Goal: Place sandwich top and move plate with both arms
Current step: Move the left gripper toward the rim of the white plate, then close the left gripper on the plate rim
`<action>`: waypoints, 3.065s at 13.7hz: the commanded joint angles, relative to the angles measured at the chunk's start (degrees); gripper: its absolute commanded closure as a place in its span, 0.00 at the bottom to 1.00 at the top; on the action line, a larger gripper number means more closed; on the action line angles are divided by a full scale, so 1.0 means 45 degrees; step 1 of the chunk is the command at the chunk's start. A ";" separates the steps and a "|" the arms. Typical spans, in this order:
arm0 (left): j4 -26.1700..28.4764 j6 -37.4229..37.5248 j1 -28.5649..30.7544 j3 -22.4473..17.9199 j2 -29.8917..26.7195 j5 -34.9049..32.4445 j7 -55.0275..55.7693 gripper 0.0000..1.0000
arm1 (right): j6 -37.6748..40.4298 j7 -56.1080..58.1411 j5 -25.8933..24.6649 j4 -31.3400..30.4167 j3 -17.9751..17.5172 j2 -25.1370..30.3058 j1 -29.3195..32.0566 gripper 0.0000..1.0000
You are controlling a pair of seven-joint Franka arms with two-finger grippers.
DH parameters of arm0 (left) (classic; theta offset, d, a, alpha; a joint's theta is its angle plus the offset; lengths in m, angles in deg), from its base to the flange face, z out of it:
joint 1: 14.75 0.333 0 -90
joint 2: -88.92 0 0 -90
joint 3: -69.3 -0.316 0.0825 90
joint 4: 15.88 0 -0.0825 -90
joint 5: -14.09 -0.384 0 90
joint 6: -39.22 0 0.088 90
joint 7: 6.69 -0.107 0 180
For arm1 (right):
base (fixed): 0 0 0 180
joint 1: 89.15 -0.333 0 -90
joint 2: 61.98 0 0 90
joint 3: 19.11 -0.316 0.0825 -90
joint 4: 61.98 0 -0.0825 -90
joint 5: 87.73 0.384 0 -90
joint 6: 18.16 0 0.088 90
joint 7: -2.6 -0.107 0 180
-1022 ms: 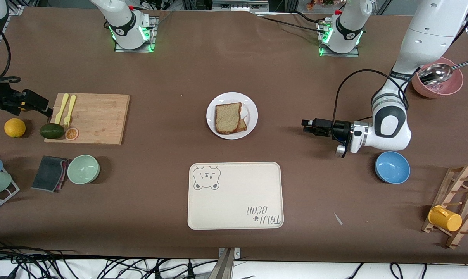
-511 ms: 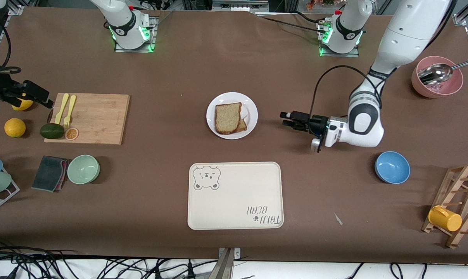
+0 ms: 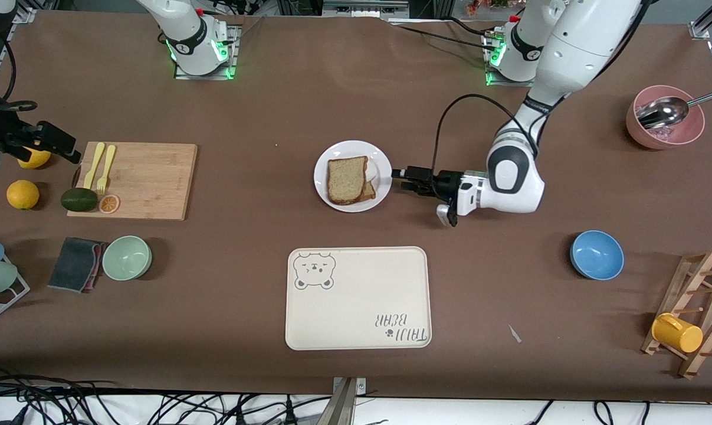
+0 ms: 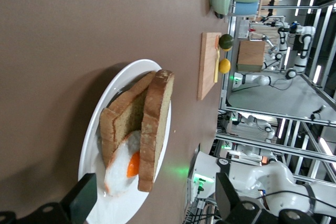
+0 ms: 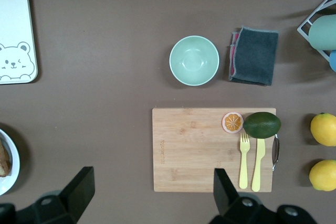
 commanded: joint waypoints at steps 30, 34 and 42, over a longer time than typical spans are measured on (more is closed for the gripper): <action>0.1356 -0.1938 -0.1281 0.0178 0.0533 0.1749 -0.2821 0.56 | -0.0134 0.0517 0.0025 -0.0160 -0.0241 -0.0200 0.0128 0.00; 0.1337 -0.1938 -0.1281 0.0159 0.0534 0.1749 -0.2841 0.66 | -0.0134 0.0497 0.0044 -0.0140 -0.0241 -0.0220 0.0128 0.00; 0.1337 -0.1938 -0.1281 0.0159 0.0553 0.1730 -0.2860 0.84 | -0.0446 0.0458 0.0044 -0.0160 -0.0260 -0.0122 0.0109 0.00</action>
